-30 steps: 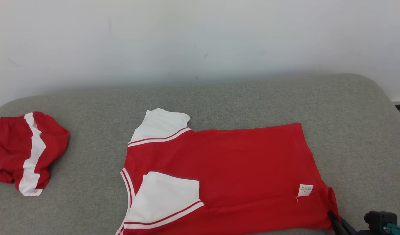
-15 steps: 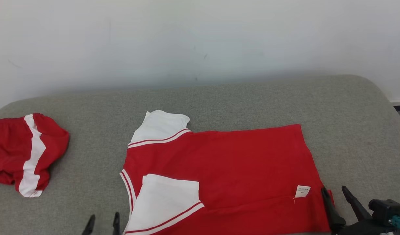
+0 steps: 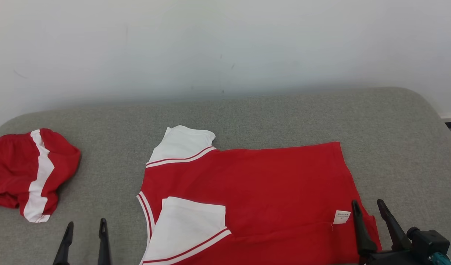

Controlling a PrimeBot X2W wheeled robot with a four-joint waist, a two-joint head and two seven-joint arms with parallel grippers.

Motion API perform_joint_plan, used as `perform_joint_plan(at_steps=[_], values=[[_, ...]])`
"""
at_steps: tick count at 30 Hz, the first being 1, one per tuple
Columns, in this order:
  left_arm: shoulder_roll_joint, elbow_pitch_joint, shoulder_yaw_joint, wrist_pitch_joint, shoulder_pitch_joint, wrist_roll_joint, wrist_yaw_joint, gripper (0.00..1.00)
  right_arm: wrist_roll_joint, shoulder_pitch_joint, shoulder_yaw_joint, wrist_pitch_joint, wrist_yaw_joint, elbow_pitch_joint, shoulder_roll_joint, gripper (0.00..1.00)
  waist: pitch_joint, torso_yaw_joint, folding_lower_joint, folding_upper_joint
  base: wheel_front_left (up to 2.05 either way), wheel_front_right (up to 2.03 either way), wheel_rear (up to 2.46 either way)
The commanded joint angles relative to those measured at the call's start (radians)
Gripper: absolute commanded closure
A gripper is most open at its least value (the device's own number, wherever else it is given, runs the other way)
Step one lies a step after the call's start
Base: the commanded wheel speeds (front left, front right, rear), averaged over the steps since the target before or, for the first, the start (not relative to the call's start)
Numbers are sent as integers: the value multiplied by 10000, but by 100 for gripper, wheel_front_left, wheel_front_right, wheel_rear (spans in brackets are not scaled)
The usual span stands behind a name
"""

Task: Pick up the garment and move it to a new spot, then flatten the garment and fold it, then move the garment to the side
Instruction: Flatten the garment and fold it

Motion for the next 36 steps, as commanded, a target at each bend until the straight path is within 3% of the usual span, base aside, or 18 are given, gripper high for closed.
perform_joint_plan(at_steps=[1,11,21,28,36], values=[[-71,-96,195,-30,202,173,-102,0,-160,128,-47,-87,-24,-152,137,0,11,-5,0,1,0,0,0],[-655,-156,1039,-31,557,979,-855,0,-911,439,-330,-136,-24,-1062,720,0,87,-5,0,1,0,0,0],[-946,112,1686,-31,491,1393,-1427,0,-1084,142,-333,-138,-24,-582,634,0,219,-180,0,1,0,0,0],[-243,923,1538,25,-1123,1359,-1950,0,-901,-1432,-525,-139,-24,402,237,0,732,-443,0,1,0,0,0],[998,1863,684,1219,-4474,699,-2201,0,-861,-3913,-327,231,-24,2095,-151,0,1961,-814,0,1,0,0,0]])
